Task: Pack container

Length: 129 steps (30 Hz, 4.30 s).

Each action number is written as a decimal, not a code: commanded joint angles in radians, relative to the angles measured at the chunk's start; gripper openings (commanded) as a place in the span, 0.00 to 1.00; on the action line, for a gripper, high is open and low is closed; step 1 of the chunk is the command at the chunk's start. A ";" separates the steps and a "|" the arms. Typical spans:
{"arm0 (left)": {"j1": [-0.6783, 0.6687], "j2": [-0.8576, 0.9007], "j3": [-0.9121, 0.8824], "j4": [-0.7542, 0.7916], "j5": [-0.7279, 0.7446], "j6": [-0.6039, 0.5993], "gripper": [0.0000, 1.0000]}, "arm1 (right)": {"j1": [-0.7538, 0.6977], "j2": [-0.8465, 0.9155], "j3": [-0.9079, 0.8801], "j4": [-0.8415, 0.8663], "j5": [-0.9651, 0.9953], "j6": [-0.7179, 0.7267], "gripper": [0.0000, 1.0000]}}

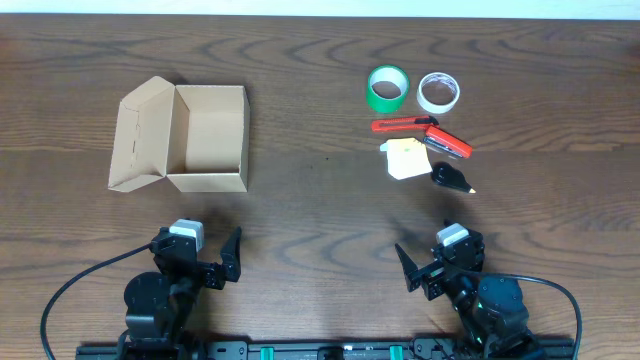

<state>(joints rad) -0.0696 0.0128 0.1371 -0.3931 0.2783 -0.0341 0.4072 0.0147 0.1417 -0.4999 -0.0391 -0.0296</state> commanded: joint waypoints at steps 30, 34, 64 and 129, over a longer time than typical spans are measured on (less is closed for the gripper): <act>-0.005 -0.008 -0.021 -0.002 0.003 -0.010 0.95 | 0.013 -0.009 -0.004 0.002 0.009 0.014 0.99; -0.005 -0.008 -0.021 -0.001 0.003 -0.011 0.95 | 0.013 -0.009 -0.004 0.002 0.009 0.014 0.99; -0.023 1.212 0.859 -0.122 -0.026 0.214 0.95 | 0.013 -0.009 -0.004 0.002 0.009 0.014 0.99; -0.416 1.745 1.051 -0.208 0.067 1.123 0.05 | 0.013 -0.009 -0.004 0.002 0.009 0.014 0.99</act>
<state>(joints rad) -0.4908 1.7557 1.1694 -0.5987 0.2687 1.0359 0.4072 0.0120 0.1410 -0.4992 -0.0360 -0.0299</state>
